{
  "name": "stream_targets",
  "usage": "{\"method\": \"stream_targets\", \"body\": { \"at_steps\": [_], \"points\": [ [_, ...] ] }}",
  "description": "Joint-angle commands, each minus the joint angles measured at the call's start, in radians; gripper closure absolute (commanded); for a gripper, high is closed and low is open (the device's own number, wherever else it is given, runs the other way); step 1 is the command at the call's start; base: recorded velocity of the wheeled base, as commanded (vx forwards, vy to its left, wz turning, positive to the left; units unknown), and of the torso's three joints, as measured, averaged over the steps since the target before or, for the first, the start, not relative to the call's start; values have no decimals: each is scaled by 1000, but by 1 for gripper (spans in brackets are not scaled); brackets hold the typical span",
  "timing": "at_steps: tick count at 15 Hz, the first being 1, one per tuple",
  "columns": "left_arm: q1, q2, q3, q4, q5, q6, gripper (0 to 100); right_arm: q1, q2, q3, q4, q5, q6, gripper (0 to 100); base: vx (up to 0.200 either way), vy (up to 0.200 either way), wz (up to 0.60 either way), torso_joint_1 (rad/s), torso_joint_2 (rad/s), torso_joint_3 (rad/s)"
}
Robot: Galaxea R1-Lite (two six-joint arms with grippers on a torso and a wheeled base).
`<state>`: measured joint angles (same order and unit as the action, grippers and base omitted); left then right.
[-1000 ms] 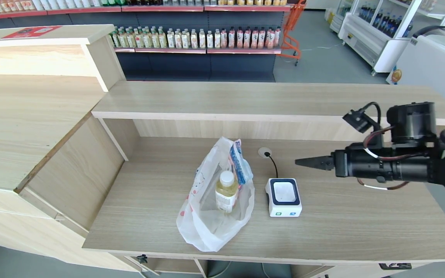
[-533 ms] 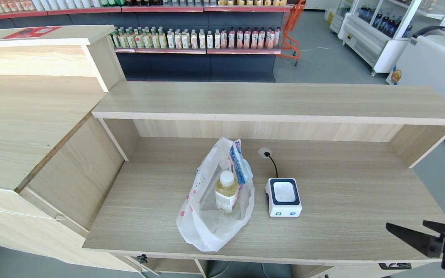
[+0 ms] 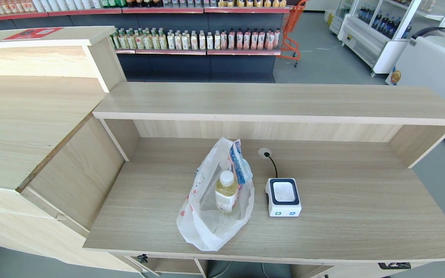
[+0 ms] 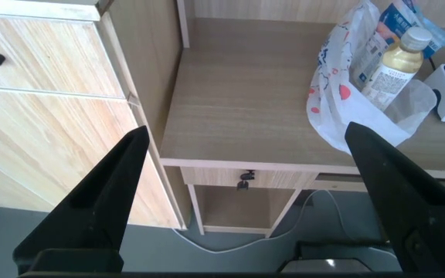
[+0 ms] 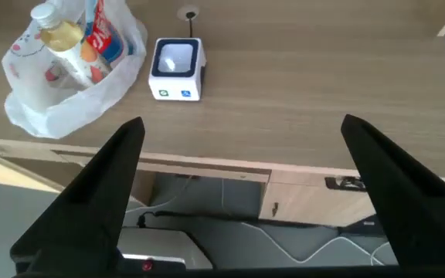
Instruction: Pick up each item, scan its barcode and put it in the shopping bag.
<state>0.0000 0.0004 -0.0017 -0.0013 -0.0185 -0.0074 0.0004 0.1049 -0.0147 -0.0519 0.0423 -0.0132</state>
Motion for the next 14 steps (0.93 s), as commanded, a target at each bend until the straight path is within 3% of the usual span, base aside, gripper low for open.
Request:
{"method": "stream_targets", "body": {
  "at_steps": [1, 8, 9, 14],
  "points": [
    [0, 0, 0, 0, 0, 0, 0, 1, -105, 15, 52, -53, 16, 0, 0, 0, 0, 0, 0, 0],
    [0, 0, 0, 0, 0, 0, 0, 1, -105, 13, 57, -58, 47, 0, 0, 0, 0, 0, 0, 0],
    [0, 0, 0, 0, 0, 0, 0, 1, -105, 12, 60, -62, 61, 100, 0, 0, 0, 0, 0, 0],
    [0, 0, 0, 0, 0, 0, 0, 1, -105, 12, 60, -62, 62, 100, 0, 0, 0, 0, 0, 0]
  ]
}}
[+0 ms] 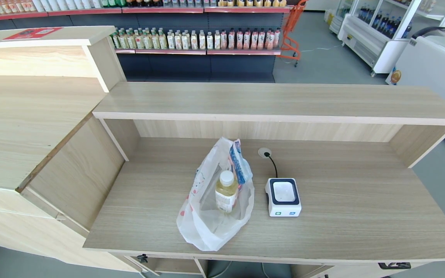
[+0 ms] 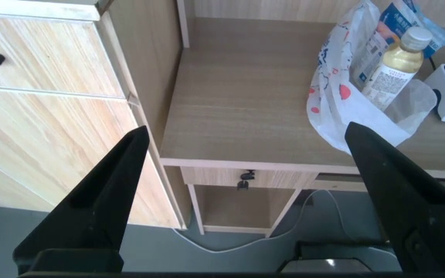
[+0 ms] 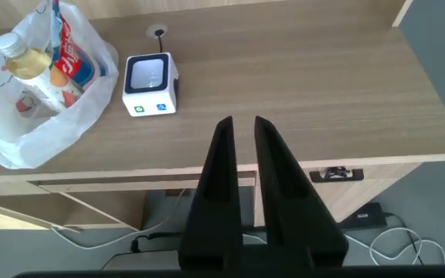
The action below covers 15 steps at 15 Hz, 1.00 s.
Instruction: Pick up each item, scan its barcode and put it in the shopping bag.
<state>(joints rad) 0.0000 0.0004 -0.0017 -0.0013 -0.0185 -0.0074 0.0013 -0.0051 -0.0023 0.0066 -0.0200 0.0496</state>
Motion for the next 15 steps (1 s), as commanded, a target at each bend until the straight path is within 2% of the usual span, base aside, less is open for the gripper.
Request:
{"method": "stream_targets", "body": {
  "at_steps": [1, 4, 7, 15],
  "points": [
    [0, 0, 0, 0, 0, 0, 0, 0, 5, -1, 1, 0, 1, 100, 0, 0, 0, 0, 0, 0],
    [0, 0, 0, 0, 0, 0, 0, 0, 5, -1, 1, -1, 6, 100, 0, 0, 0, 0, 0, 0],
    [0, 0, 0, 0, -1, 11, 0, 0, 5, 1, 1, -1, 4, 100, 0, -200, 0, 1, 1, 5],
    [0, 0, 0, 0, 0, 9, 0, 0, 5, 1, 1, -1, 4, 100, 0, -200, 0, 2, 3, 4]
  ]
}}
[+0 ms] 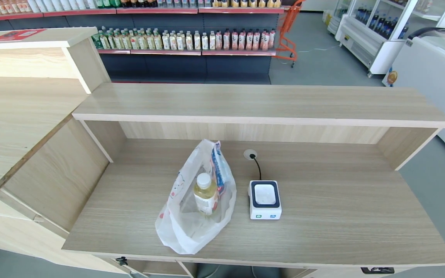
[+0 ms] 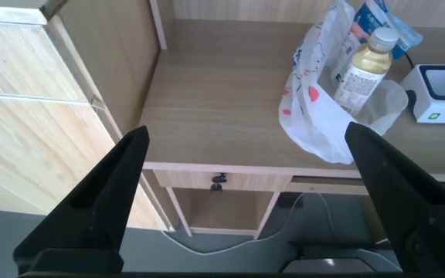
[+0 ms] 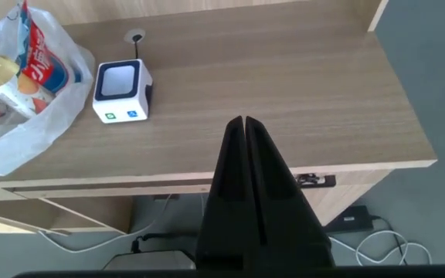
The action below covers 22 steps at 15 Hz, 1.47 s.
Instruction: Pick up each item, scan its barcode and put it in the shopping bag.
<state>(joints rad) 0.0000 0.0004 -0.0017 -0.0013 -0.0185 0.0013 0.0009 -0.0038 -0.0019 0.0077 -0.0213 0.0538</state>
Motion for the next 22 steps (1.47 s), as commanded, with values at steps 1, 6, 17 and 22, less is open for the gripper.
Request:
{"method": "stream_targets", "body": {
  "at_steps": [1, 6, 17, 22],
  "points": [
    [0, 0, 0, 0, 0, -1, 0, 1, 4, -1, 0, 0, 0, 100, 0, -200, 0, 2, 7, -2],
    [0, 0, 0, 0, 0, -4, 0, 1, 4, 0, 0, 0, 0, 100, 0, 0, 0, 0, 0, 0],
    [0, 0, 0, 0, 0, -4, 0, 1, 4, -1, 0, 0, 0, 100, 109, 0, 0, -1, -2, 0],
    [0, 0, 0, 0, 0, -4, 0, 1, 4, 0, 0, 0, 0, 100, 0, 0, 0, 0, 0, 0]
  ]
}}
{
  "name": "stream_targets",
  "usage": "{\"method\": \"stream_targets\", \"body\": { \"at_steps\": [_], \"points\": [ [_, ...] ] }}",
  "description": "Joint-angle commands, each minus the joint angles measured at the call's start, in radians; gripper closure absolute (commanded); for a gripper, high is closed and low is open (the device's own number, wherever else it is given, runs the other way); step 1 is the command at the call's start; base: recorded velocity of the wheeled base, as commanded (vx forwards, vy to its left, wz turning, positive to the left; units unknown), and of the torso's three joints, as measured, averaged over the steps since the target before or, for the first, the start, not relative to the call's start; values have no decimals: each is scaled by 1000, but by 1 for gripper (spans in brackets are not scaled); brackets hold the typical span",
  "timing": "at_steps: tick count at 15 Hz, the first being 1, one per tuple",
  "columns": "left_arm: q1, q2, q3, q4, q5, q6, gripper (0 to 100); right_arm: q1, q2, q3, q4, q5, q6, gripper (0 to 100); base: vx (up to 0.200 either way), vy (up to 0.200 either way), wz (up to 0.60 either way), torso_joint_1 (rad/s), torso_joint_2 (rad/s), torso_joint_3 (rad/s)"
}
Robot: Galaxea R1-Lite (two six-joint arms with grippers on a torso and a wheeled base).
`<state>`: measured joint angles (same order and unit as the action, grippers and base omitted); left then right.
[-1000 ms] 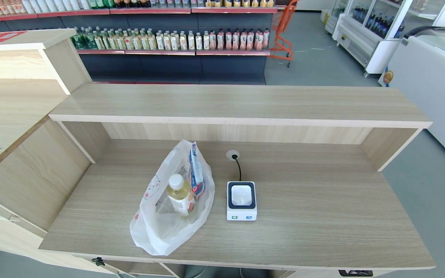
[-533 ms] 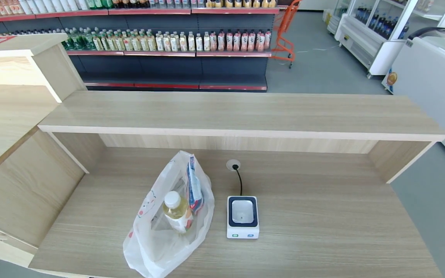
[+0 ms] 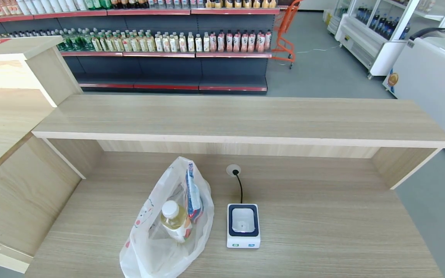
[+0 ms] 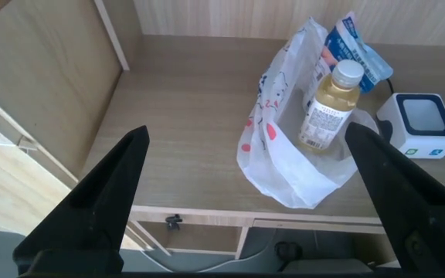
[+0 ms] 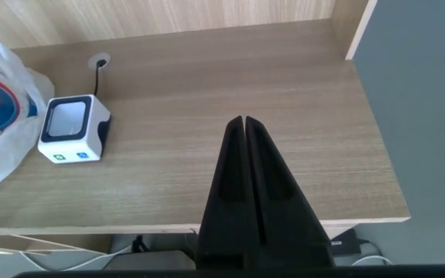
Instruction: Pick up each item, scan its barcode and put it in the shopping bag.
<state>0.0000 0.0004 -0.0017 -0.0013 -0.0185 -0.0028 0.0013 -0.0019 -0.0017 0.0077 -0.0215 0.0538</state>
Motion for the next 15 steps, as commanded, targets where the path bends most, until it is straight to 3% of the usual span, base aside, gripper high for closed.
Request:
{"method": "stream_targets", "body": {
  "at_steps": [1, 15],
  "points": [
    [0, 0, 0, 0, 0, 0, 0, 0, 2, 0, 0, 0, 0, 100, 0, 0, 0, 0, 0, 0],
    [0, 0, 0, 0, 0, 0, 0, 0, 2, 0, 0, 0, -2, 100, 0, 0, 0, 0, 0, 0]
  ]
}}
